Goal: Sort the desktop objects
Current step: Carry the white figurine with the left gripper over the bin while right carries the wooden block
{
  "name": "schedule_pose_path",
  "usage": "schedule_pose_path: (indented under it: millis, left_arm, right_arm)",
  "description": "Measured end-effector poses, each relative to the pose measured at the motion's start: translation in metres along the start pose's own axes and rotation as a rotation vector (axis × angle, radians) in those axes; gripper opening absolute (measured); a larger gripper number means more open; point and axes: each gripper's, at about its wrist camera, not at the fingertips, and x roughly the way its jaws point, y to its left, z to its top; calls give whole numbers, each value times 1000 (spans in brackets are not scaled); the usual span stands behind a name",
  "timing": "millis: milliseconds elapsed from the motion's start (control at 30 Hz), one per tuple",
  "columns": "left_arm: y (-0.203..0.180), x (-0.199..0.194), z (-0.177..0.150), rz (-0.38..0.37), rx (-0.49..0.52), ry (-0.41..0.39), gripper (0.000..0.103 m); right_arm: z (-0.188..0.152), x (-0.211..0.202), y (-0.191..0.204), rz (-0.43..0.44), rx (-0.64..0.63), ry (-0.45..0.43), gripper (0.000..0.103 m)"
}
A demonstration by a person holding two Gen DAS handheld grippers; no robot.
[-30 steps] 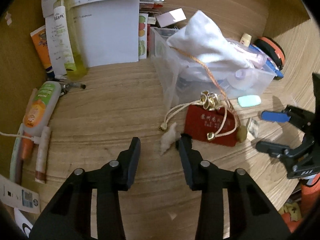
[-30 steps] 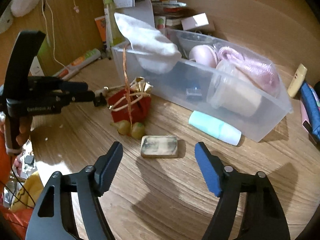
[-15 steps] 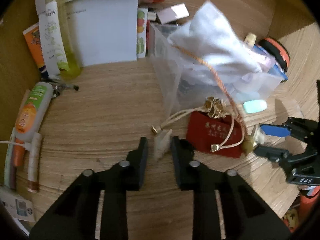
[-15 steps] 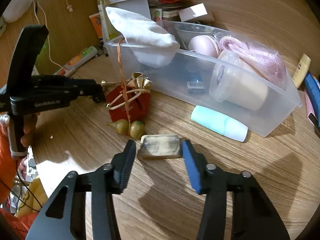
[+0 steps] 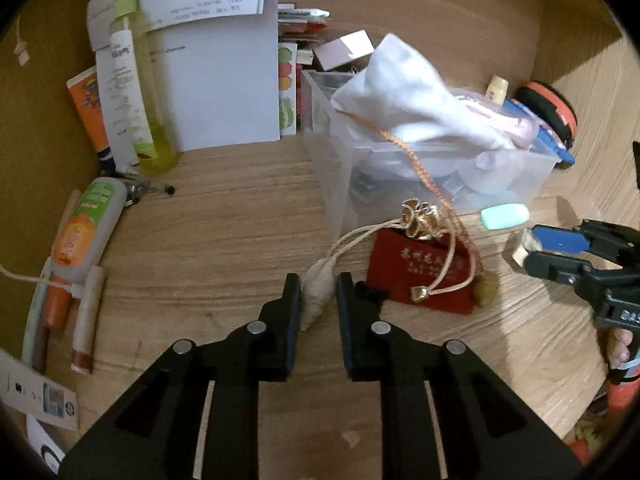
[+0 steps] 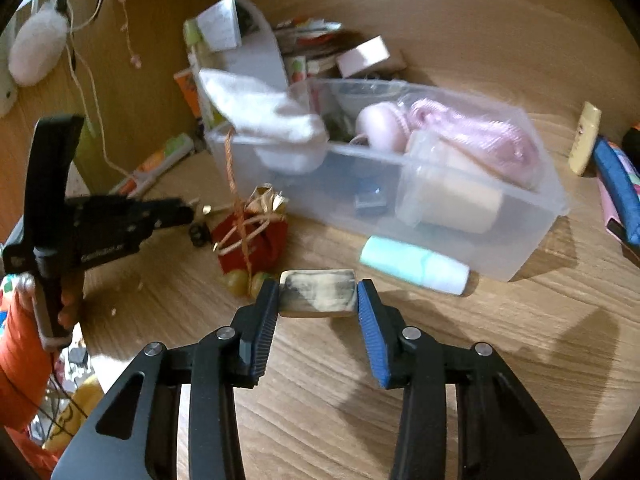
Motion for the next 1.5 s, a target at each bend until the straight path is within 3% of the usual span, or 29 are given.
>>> schedule_pose_path:
  millis: [233,467,733,1100,1500]
  left_arm:
    - [-15,-42,5,-40,1,-91,17]
    - [-31,-64,26,-95,33,-179,17]
    - [-41,-36,53,-121,72,-144,17]
    - [-44,7,85,-125,83,-120,17]
    - [-28,28,84,-169,48,-95,17]
  right_arm:
    - [11,-20,1,48,16,-44,37]
    - [35,-39,-2,5,-17,-115,37]
    - [56,-38,-22,-27,9,-130,37]
    - [81,-10,-42,-85,-11,-59,37]
    - [90,29,-29,-103,-56,-52,37]
